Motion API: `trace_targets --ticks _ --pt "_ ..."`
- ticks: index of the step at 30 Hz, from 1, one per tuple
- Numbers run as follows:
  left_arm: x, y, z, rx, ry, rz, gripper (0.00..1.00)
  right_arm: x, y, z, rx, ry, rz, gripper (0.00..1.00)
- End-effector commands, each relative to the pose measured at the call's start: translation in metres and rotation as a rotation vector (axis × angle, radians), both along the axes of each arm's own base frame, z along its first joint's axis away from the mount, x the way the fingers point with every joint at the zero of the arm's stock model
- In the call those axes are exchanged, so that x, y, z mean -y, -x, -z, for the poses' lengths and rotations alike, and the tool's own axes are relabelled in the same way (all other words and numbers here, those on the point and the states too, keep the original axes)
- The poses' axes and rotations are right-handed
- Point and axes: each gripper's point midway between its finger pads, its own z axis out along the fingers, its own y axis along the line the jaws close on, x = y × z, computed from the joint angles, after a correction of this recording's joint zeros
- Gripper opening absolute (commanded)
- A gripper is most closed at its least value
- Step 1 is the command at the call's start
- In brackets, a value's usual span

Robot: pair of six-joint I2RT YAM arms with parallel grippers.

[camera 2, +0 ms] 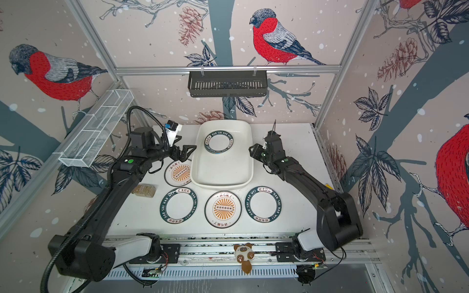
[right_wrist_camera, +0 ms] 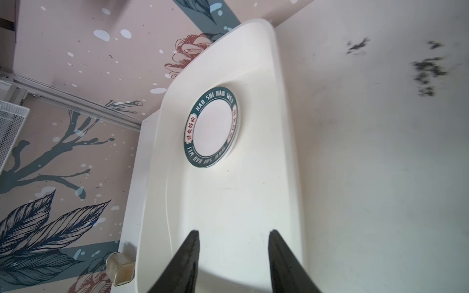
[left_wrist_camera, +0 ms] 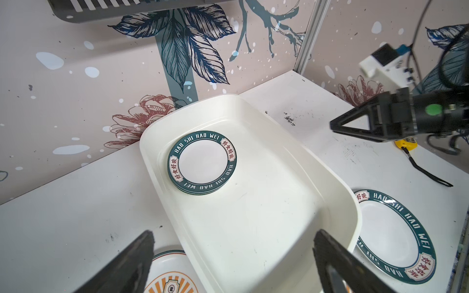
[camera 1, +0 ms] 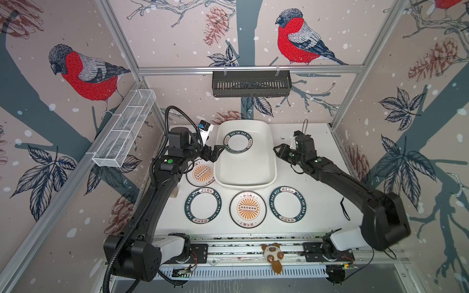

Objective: Place the plates into the plastic bin on the countertop
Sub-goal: Pick up the plate from the bottom-center of the table.

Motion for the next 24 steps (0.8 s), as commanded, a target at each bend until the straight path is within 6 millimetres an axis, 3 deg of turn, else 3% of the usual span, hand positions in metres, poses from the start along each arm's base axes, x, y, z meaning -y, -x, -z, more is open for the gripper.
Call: trace_targets --ticks 1,7,11,17,24 --pt "-0.002 -0.003 0.007 0.009 -0.038 -0.001 0.97 0.030 0.023 -0.003 0.045 0.023 0.063 0.48" --pt "0.001 -0.003 0.004 -0.003 -0.023 0.011 0.97 0.086 0.076 0.027 -0.017 -0.003 0.182 0.53" --pt "0.002 -0.005 0.005 -0.010 -0.010 0.011 0.97 0.114 0.099 0.055 -0.099 -0.027 0.239 0.55" --pt "0.012 -0.001 0.005 -0.029 0.006 0.082 0.97 0.123 0.124 0.099 -0.282 -0.063 0.225 0.56" --pt "0.015 -0.004 0.000 -0.019 0.006 0.106 0.98 0.140 0.153 0.122 -0.423 0.046 0.240 0.58"
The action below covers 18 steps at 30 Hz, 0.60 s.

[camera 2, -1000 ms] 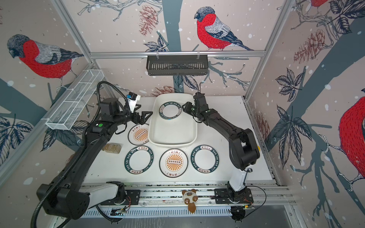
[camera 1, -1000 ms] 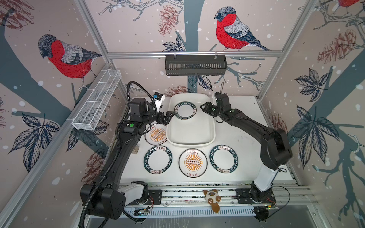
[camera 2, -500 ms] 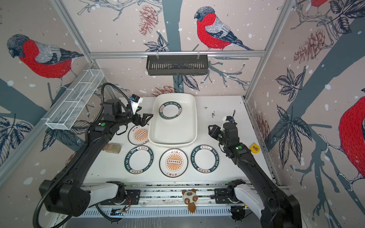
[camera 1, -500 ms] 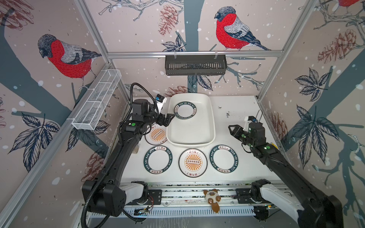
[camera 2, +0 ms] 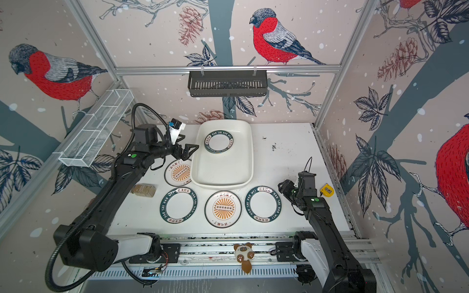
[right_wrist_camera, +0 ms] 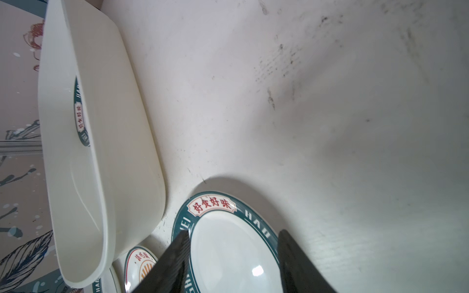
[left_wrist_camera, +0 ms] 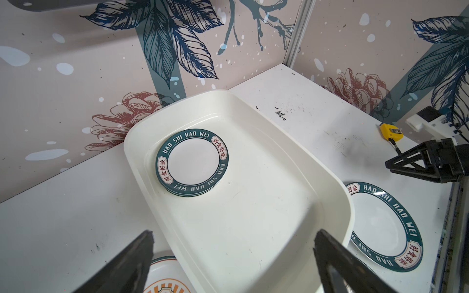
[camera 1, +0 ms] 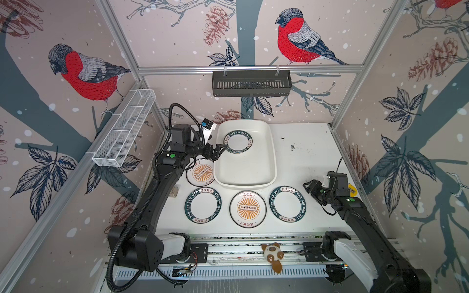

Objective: Place the plates into the plastic bin on the countertop
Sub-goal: Pick up the plate from the bottom-center of the table.

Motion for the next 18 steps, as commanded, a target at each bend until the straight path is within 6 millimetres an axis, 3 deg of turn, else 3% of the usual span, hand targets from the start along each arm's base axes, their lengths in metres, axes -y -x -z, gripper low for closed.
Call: trace_targets --ticks 1,10,18 --pt "0.006 0.004 -0.004 0.012 0.005 0.052 0.97 0.002 0.020 0.012 -0.093 0.026 -0.036 0.58" --pt "0.015 0.014 -0.001 -0.009 0.033 0.108 0.98 -0.004 0.050 0.041 -0.197 -0.048 0.010 0.57" --pt "0.015 0.018 0.003 -0.011 0.040 0.116 0.98 -0.011 0.062 0.053 -0.238 -0.083 -0.014 0.53"
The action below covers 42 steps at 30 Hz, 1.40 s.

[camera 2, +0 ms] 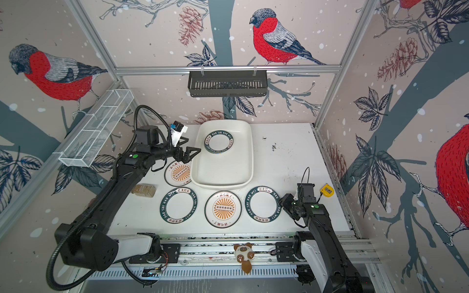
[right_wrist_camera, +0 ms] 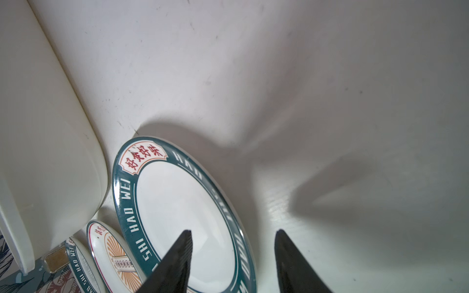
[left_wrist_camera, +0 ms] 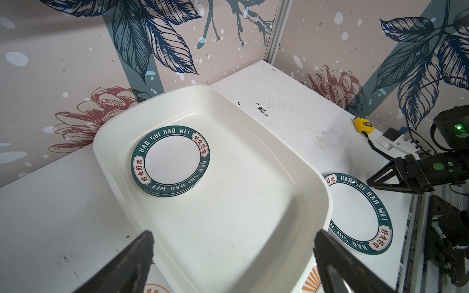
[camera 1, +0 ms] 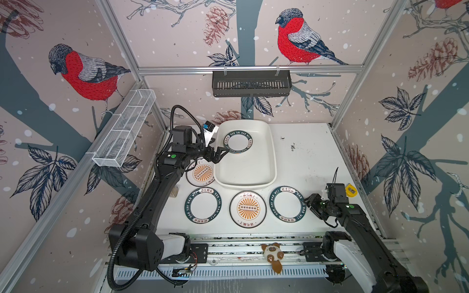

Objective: Place the plates into the plastic bin on the countertop
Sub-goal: Pick up the plate from the bottom-center of the table.

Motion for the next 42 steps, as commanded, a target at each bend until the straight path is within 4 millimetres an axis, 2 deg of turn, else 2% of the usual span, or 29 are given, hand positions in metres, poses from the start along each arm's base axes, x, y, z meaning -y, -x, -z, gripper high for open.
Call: trace_targets --ticks 1,9,16,42 --pt "0.005 0.006 -0.007 0.030 0.014 0.041 0.97 -0.009 0.007 0.006 -0.032 -0.044 -0.024 0.52" --pt "0.007 0.008 -0.009 0.029 0.035 0.046 0.98 -0.017 0.015 0.015 -0.053 -0.057 -0.054 0.48" --pt "0.008 0.007 -0.011 0.029 0.046 0.051 0.98 -0.022 0.022 0.023 -0.061 -0.074 -0.058 0.41" --pt "0.009 0.008 -0.010 0.023 0.061 0.052 0.98 -0.015 0.031 0.042 -0.053 -0.077 0.011 0.21"
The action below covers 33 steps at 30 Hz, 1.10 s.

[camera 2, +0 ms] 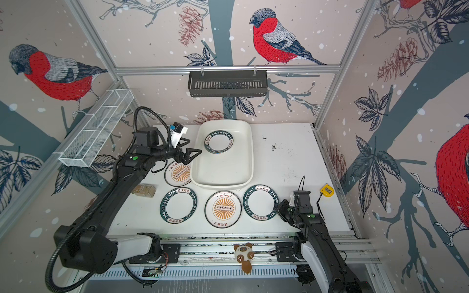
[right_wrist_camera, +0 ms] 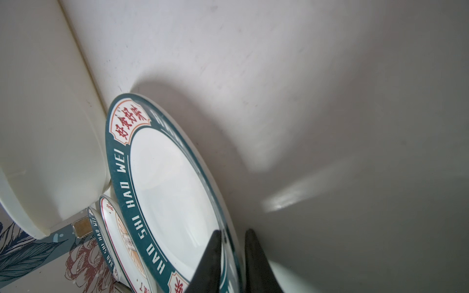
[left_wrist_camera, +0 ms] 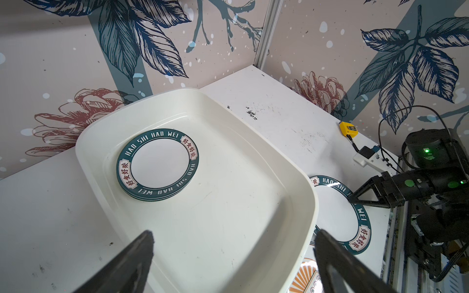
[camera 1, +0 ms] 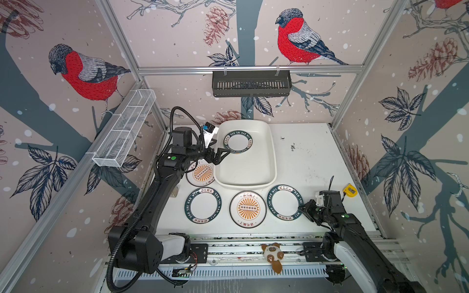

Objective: Place the plates into the plastic bin on the countertop
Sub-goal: Pick up the plate from the bottom-center of the table.

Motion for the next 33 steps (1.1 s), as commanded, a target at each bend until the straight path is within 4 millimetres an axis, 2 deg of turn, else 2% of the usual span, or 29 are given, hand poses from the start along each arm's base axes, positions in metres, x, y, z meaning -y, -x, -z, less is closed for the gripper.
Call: trace_targets --ticks 1,12,23,33 --pt "0.004 0.001 -0.009 0.035 0.016 0.021 0.98 0.011 0.017 0.018 -0.096 0.045 0.051 0.20" --pt "0.004 0.002 -0.011 0.034 0.024 0.022 0.98 0.012 0.009 0.008 -0.039 0.011 0.101 0.13" --pt "0.005 0.002 -0.017 0.041 0.034 0.024 0.98 0.011 -0.004 -0.014 0.033 -0.044 0.143 0.04" --pt "0.006 0.003 -0.020 0.043 0.042 0.030 0.98 0.014 -0.026 -0.052 0.136 -0.055 0.166 0.01"
